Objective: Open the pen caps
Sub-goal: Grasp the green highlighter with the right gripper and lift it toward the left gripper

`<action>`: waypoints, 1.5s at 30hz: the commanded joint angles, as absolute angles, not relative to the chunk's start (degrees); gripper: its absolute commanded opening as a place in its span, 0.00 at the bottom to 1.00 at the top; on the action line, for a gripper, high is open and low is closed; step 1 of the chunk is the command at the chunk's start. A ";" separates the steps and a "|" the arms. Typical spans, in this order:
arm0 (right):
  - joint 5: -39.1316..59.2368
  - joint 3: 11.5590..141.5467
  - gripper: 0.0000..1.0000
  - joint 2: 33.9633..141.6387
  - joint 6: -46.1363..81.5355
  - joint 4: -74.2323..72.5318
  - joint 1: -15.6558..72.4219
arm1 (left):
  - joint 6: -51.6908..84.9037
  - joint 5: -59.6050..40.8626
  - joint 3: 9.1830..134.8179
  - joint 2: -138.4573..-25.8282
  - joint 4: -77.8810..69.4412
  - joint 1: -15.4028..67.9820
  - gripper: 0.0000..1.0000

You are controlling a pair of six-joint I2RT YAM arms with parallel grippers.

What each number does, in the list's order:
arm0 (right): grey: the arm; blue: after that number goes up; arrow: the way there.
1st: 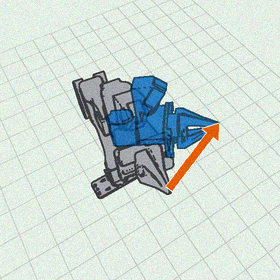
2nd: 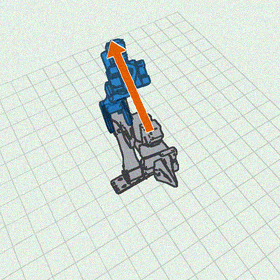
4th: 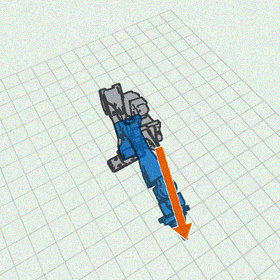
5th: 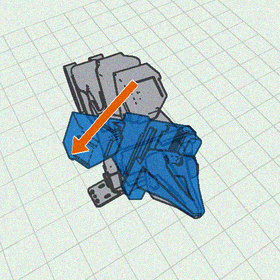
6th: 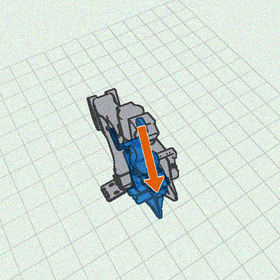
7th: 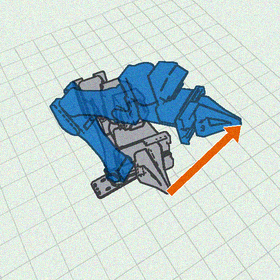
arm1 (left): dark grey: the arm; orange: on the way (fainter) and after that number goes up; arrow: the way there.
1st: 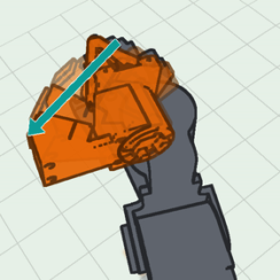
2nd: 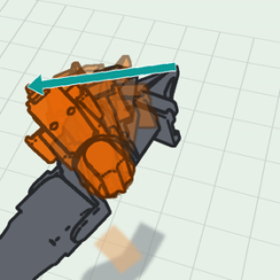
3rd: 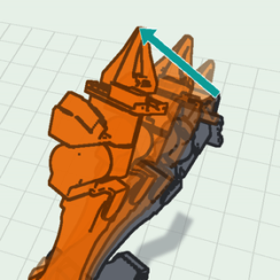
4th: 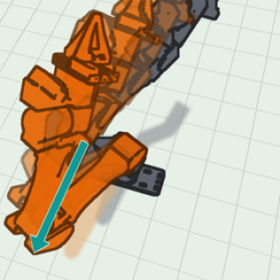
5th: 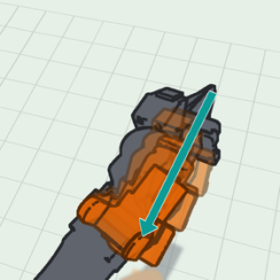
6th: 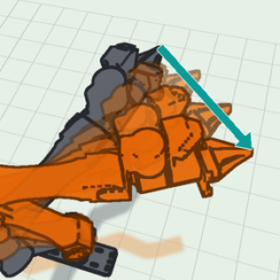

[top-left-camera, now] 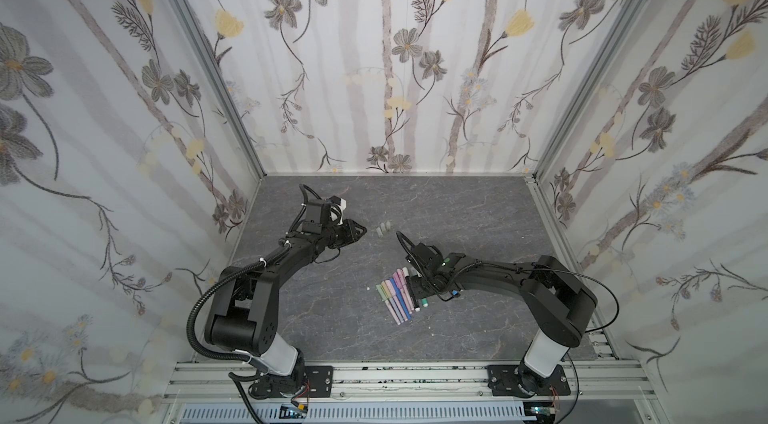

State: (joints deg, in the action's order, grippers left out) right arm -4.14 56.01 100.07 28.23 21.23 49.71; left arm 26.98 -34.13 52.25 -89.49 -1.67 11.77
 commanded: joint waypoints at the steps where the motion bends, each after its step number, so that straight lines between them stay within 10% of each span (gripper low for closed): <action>1: -2.73 54.09 0.23 100.39 28.66 22.28 49.67 | 27.17 -34.98 52.15 -88.02 -1.77 11.84 0.29; 22: 8.20 50.49 0.04 79.18 24.04 16.37 38.65 | 37.06 -37.57 47.94 -78.59 -9.96 26.67 0.33; 45: 10.81 52.56 0.02 77.65 24.86 14.98 37.74 | 45.24 -35.13 51.61 -92.90 -25.38 35.50 0.33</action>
State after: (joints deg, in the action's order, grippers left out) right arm 10.17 52.29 77.67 24.43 16.51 37.80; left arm 44.66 -35.42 50.35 -91.98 -22.22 35.48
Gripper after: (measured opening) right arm 0.126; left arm 0.333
